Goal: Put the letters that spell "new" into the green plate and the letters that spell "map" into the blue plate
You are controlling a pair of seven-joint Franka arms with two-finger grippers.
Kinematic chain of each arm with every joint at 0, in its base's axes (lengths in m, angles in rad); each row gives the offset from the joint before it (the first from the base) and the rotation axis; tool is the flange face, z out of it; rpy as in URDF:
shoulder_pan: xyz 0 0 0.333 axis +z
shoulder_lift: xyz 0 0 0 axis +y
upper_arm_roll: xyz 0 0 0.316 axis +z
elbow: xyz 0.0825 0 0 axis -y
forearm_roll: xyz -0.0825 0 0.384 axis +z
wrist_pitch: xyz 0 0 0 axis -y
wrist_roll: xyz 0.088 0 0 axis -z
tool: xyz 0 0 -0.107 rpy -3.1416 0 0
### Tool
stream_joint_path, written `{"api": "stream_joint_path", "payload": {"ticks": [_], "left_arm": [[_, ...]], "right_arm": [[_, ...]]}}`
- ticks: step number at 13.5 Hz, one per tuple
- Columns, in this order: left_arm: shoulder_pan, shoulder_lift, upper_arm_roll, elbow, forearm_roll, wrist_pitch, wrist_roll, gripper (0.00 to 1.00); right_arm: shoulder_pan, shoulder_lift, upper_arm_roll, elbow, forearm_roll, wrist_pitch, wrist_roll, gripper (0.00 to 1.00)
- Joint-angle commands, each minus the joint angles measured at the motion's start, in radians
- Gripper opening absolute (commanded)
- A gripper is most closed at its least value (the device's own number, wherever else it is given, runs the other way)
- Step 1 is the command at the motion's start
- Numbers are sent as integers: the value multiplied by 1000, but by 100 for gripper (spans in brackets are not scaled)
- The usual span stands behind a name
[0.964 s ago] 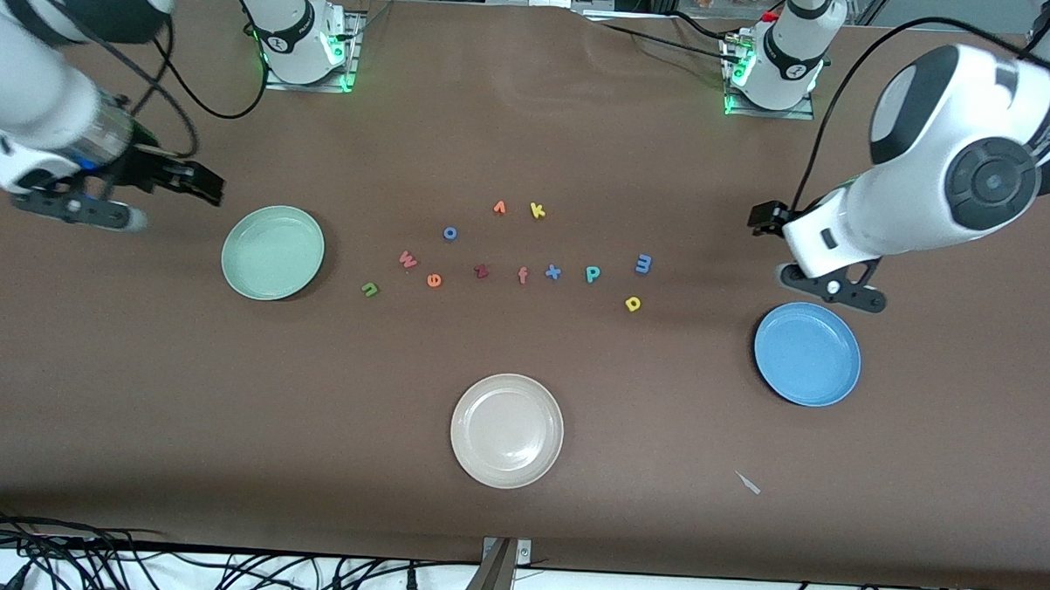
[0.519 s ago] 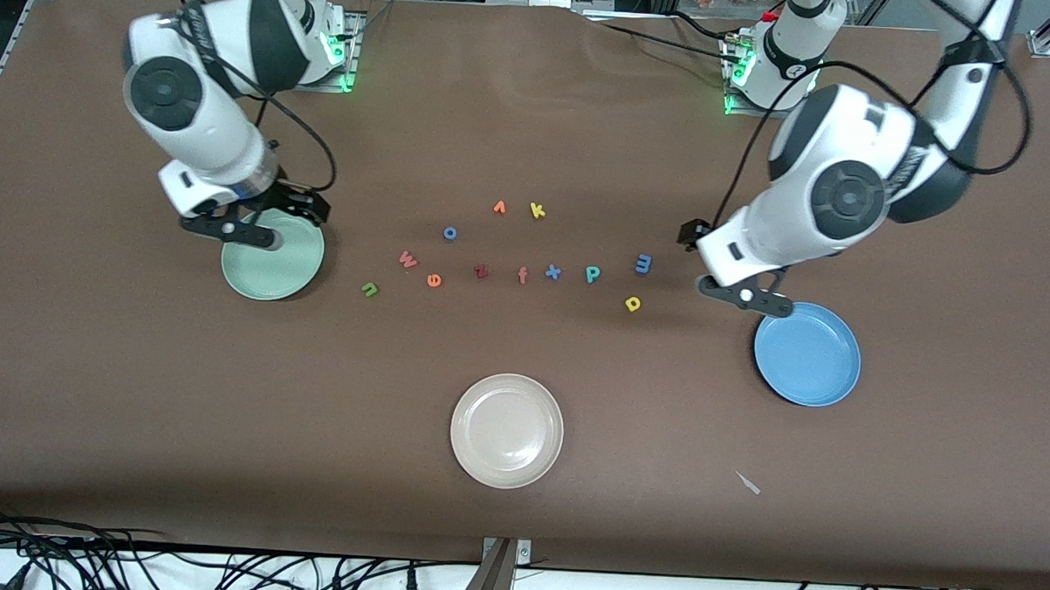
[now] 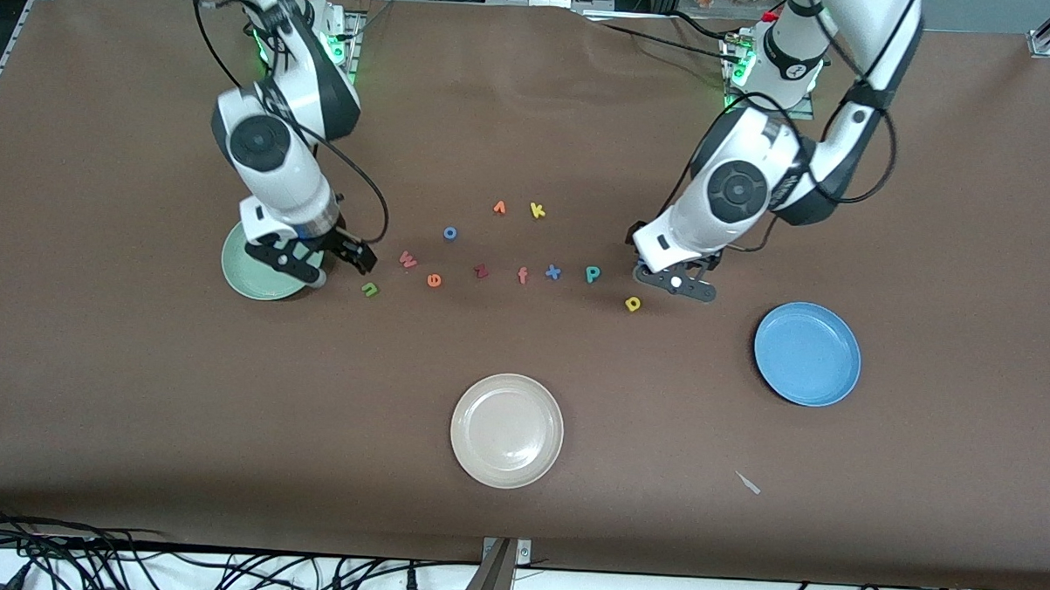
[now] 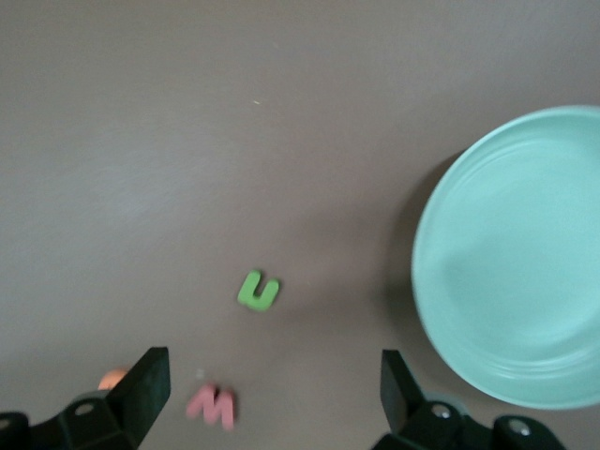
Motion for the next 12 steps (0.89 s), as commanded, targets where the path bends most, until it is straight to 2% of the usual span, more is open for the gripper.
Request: {"api": "stream_joint_path", "payload": {"ticks": [1,3,6,10,12], "left_arm": [[-33,61,3,-25,107,105,-114,100],[-41,115,3,-30,164,174,-161,100],[-44,149,3,-31,175,195,-167,100],[-38,189,3,-33,175,197,-166,90],[-36,191,3,-33,175,191,-155,77]], "right_arm": [[13,143,-1,108,-44,7,175,99],[27,184,-1,124,-44,8,256,95],[33,202,-4,127,-44,11,290,88],[36,243,-36,127,-73,71,289,74],[36,246,-38,128,-92,74,289,53]]}}
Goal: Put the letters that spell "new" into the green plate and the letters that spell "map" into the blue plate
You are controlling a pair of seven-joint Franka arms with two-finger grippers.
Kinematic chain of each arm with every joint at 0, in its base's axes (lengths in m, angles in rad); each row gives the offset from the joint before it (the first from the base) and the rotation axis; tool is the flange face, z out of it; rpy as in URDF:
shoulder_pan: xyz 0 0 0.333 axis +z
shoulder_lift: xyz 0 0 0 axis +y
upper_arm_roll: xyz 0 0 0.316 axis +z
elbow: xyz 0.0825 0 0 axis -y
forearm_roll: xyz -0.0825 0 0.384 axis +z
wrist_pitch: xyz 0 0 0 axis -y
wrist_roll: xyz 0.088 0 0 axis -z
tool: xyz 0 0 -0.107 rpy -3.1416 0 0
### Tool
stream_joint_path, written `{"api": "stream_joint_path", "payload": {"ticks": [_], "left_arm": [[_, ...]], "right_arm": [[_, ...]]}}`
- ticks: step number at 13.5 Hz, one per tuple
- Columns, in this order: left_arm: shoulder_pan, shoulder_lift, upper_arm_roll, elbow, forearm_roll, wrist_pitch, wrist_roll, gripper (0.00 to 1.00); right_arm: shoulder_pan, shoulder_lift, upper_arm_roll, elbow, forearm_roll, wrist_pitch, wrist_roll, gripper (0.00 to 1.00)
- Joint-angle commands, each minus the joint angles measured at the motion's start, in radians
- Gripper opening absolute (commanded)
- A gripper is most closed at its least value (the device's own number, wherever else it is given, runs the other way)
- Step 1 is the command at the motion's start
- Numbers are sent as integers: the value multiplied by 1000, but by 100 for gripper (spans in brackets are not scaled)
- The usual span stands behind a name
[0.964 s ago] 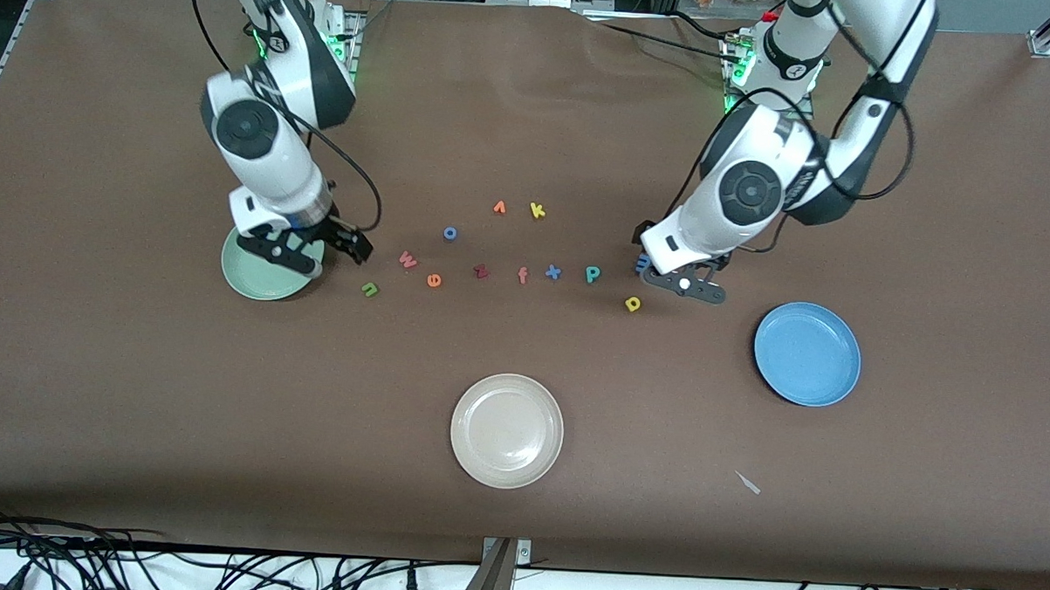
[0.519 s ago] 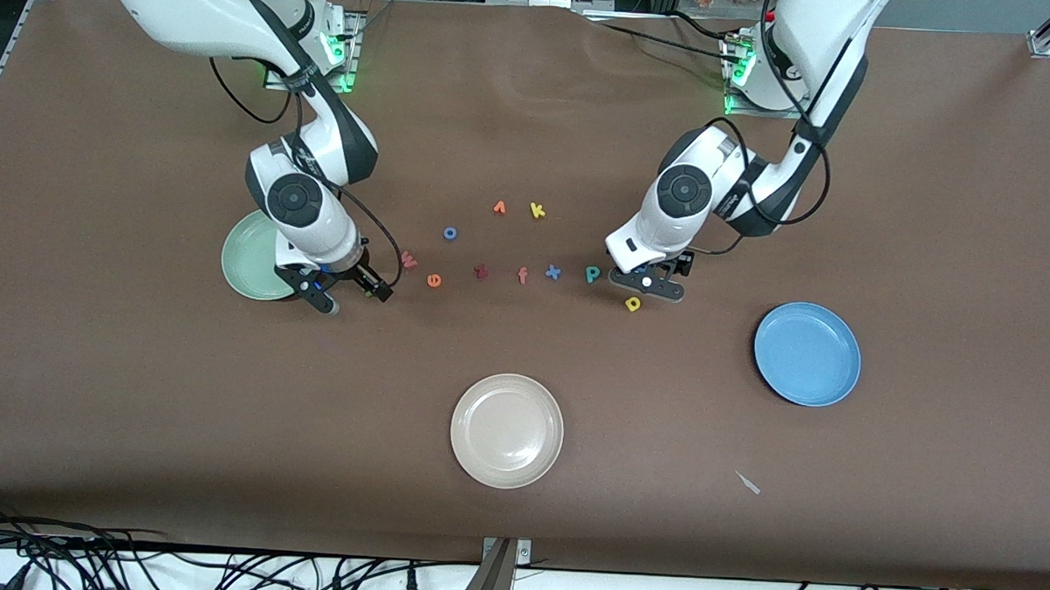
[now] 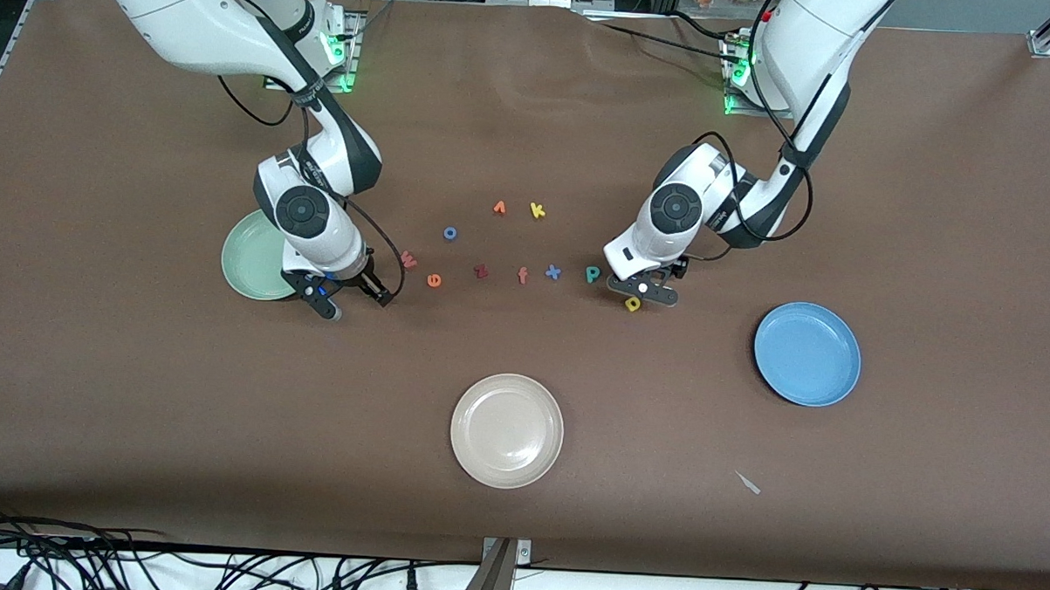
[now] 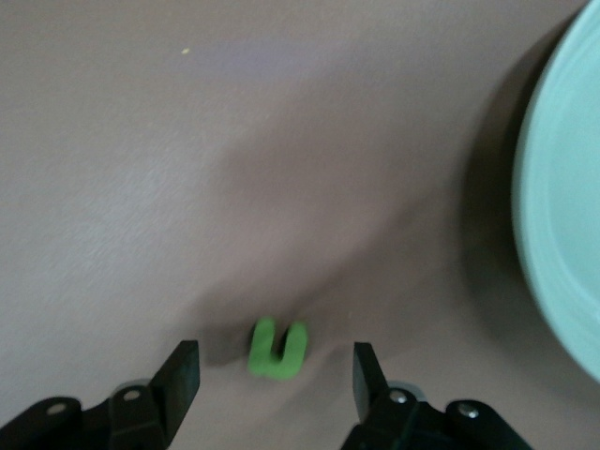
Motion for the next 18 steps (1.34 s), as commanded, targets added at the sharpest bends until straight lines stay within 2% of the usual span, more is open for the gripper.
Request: {"api": "stream_joint_path", "payload": {"ticks": [1,2,3,4,5,7,10,11,13,16,17,18], "left_arm": [[2,3,1,5,37,-8,-12,67],[4,3,1,3,39,-9,-12,59],[4,3,1,-1,37,-11,-12,51],[4,3,1,-1,39,-11,-10,45],[5,3,1,-1,39,-11,-10,42],[5,5,1,-7,39,-11,-9,26],[5,11,2,-6,39,-11,-9,0],[5,10,1,-4,39,-19,-4,0],[15,-12,4,44,37,-131,22,0],[51,-26,1,195,11,-377,97,0],[80,-27,1,233,-2,-422,124,0],[109,-35,-1,262,-5,-451,166,0]], "right_arm": [[6,21,-5,19,-34,15,25,44],[6,24,-5,19,-35,23,25,34],[8,27,-5,19,-35,23,23,19],[8,26,-5,19,-35,23,23,14],[8,23,-5,19,-38,23,22,13],[6,-14,-5,24,-38,10,7,13],[3,-101,-6,47,-40,-171,-86,14],[-1,-133,-12,41,-40,-222,-126,15],[-1,-195,-72,-5,-34,-243,-235,15],[-1,-226,-158,-120,-31,-199,-292,15],[-1,-229,-160,-145,-29,-166,-294,16],[-3,-221,-161,-157,-27,-157,-294,24]]}}
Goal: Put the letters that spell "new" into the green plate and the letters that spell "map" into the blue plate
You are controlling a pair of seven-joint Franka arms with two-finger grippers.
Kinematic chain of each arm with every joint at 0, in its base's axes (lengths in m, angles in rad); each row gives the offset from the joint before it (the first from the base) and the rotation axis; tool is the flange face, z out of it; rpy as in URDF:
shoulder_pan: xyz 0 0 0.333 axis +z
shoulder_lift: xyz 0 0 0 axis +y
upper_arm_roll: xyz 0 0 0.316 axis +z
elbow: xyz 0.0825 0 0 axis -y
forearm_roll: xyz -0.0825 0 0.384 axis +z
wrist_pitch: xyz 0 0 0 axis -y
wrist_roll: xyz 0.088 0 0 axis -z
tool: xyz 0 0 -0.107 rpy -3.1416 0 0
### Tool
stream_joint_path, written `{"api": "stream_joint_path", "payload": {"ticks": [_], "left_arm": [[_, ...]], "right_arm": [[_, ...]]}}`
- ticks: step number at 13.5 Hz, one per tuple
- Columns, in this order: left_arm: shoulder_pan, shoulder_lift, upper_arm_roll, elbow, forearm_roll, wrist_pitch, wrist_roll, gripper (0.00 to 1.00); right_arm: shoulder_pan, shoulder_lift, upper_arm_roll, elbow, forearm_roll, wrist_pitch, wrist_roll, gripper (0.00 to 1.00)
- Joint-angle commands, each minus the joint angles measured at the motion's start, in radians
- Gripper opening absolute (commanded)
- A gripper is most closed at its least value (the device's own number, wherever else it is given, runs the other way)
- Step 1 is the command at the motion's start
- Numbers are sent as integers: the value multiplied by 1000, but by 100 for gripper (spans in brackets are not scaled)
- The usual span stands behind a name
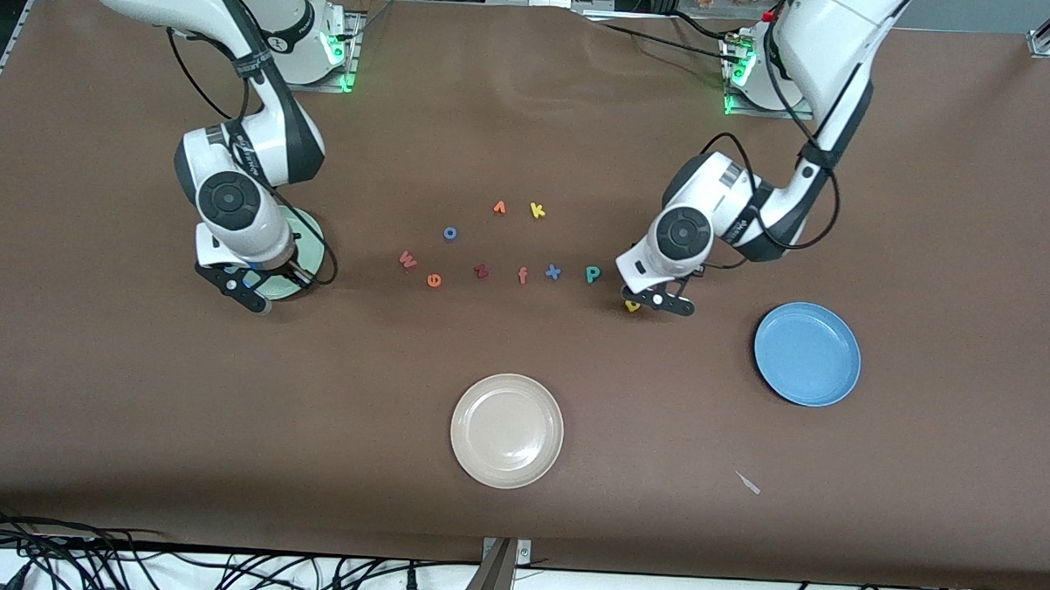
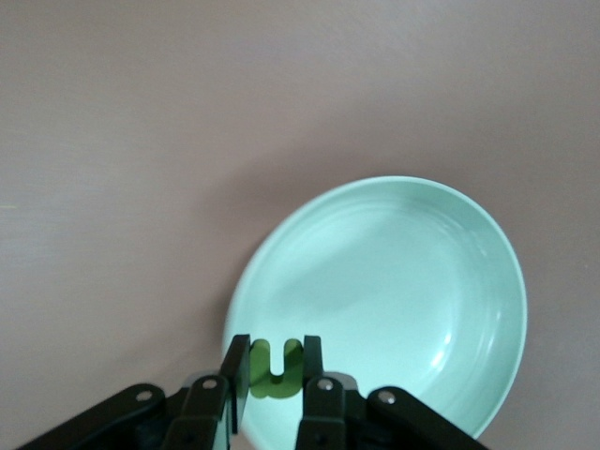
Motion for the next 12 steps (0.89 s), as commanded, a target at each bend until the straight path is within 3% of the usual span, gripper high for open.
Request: {"api": "stream_joint_path", "payload": {"ticks": [1,2,4,7,8,12], "left_arm": [[80,-19,-6,95,-12,-116,125,0],[112,-19,-4,126,-16,-142,171,0],[187,-13,-3,172,-16,-171,222,0],[288,6,6,186,-12,-174,271,0],[336,10,6,184,-4,-176,288,0],[381,75,23,187,32,-162,349,0]], "right_arm": [[5,-10,-6,-71,5,39,6,69],[5,-10,-6,-68,5,27,5,100],[9,-14,8,-24,53,-25,14,100],[16,0,83,64,160,-79,32,100],[28,18,129,87,229,-62,94,100],[126,115,138,148,242,31,430,100]]}}
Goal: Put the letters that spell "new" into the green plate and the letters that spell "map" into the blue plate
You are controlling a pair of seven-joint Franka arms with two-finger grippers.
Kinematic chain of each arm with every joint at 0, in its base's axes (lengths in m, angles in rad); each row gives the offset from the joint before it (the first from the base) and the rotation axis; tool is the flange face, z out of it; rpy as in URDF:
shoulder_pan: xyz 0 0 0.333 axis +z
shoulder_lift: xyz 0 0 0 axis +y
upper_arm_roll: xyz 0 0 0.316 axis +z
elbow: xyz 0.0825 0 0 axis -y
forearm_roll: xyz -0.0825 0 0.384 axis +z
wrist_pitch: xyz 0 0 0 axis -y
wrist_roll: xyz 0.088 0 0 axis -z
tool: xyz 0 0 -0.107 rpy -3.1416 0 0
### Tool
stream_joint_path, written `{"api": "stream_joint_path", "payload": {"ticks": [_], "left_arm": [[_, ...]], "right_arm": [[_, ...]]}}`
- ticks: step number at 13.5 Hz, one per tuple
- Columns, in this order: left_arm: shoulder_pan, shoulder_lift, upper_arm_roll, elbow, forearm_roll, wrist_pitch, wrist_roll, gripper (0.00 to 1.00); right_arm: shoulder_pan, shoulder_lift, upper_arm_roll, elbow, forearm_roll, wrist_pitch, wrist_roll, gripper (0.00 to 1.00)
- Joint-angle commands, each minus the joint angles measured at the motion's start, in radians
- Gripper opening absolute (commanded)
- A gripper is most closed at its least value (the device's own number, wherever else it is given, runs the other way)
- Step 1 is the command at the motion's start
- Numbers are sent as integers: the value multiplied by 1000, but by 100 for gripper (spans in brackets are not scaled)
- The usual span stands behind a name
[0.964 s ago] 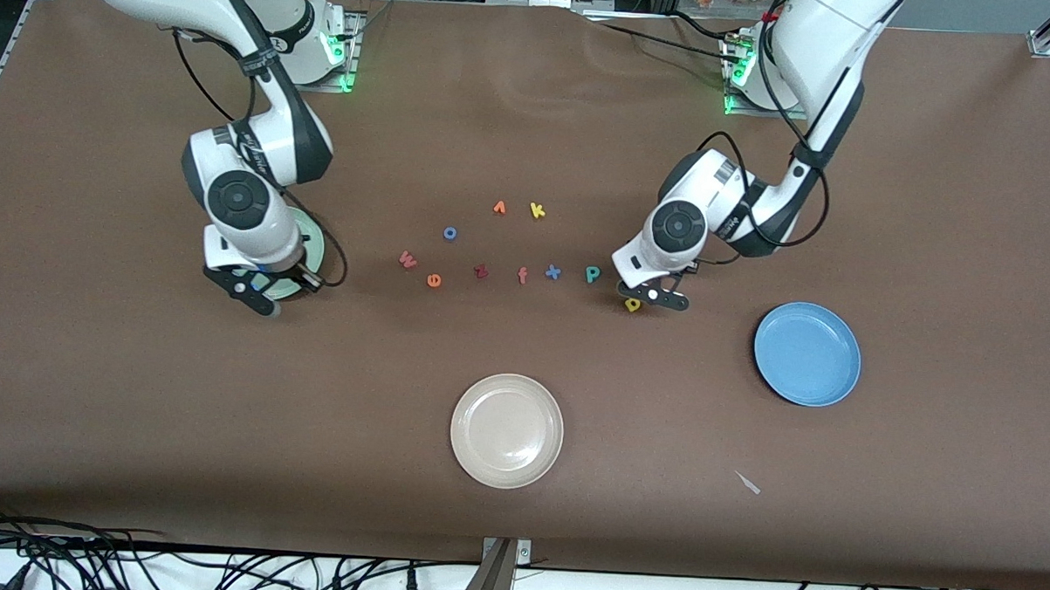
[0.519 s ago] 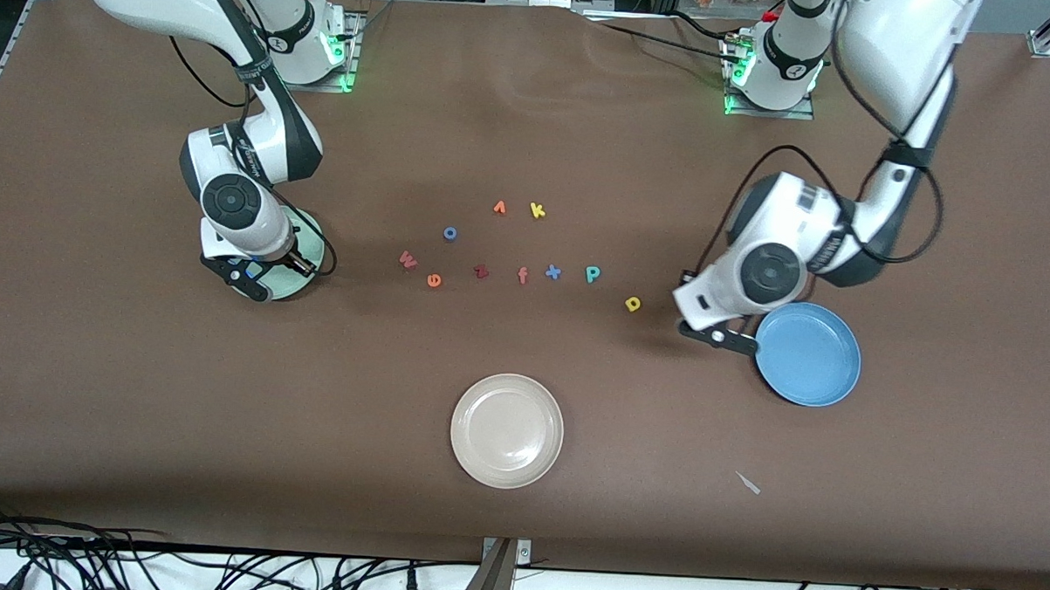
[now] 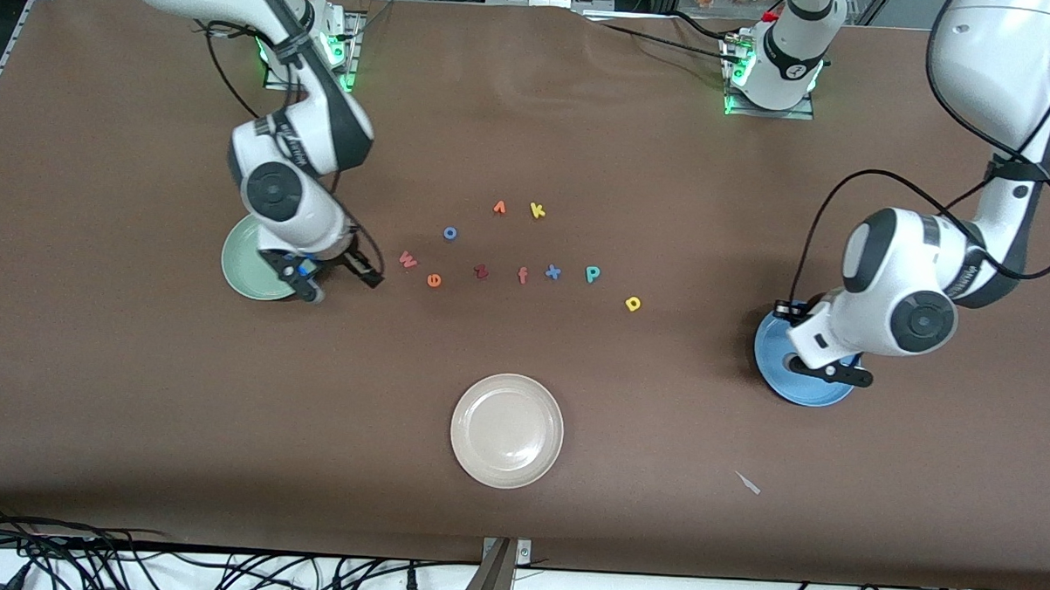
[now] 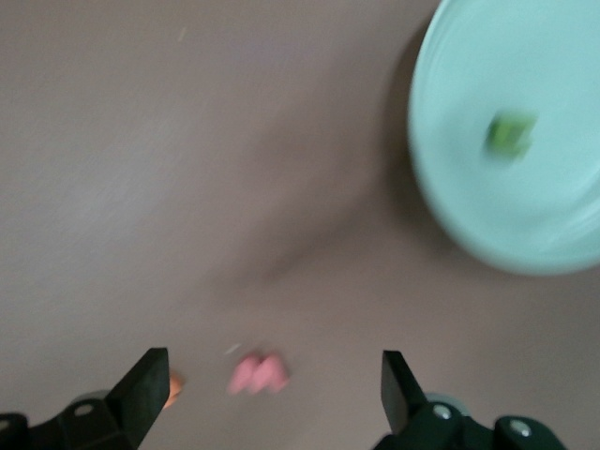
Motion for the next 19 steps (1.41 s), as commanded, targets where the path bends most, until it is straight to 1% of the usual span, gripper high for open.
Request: {"api": "stream_joint_path", "payload": {"ticks": [1,2,3,4,5,6,8,9,10,12,13,14,15,16,17,19], "left_arm": [[-3,71,5,29,66,0,20,2],[-5,90,5,46,86,8,20,16],[-3,105,5,69,121,8,39,64],[-3,104,3,80,150,7,120,100],[1,93,2,88,146,6,156,100],[6,87,-1,118,118,-4,156,100],[-5,81,-3,137,28,-7,132,100],[-11,72,-6,135,0,-7,91,100],[-16,72,-27,135,-11,-7,60,100],[-14,70,-87,131,-32,-4,-12,100],[-17,63,-121,128,-35,-1,-66,100],[-17,58,-156,120,-31,9,-101,100],[-17,47,-184,114,-31,16,-144,100],[-20,44,-208,103,-20,23,-204,100],[-19,40,-242,86,-18,63,-267,100],[-23,12,-290,-30,18,216,-380,100]], "right_arm": [[56,77,-5,30,13,70,151,100],[69,80,-8,20,11,74,171,100],[69,80,-8,2,11,83,173,99],[69,80,-8,-27,11,118,173,99],[69,80,-8,-59,11,177,174,95],[69,79,-8,-81,11,208,176,95],[67,80,-8,-98,11,218,174,88],[69,80,-10,-102,11,229,174,87],[69,80,-16,-104,11,239,174,87],[69,87,-16,-119,11,264,174,81],[69,91,-16,-137,11,297,174,77],[69,91,-16,-159,11,334,173,75],[69,91,-19,-164,10,344,171,70],[69,91,-20,-162,10,344,171,60],[72,91,-19,-162,10,344,171,49],[70,91,-20,-161,7,342,162,26]]}}
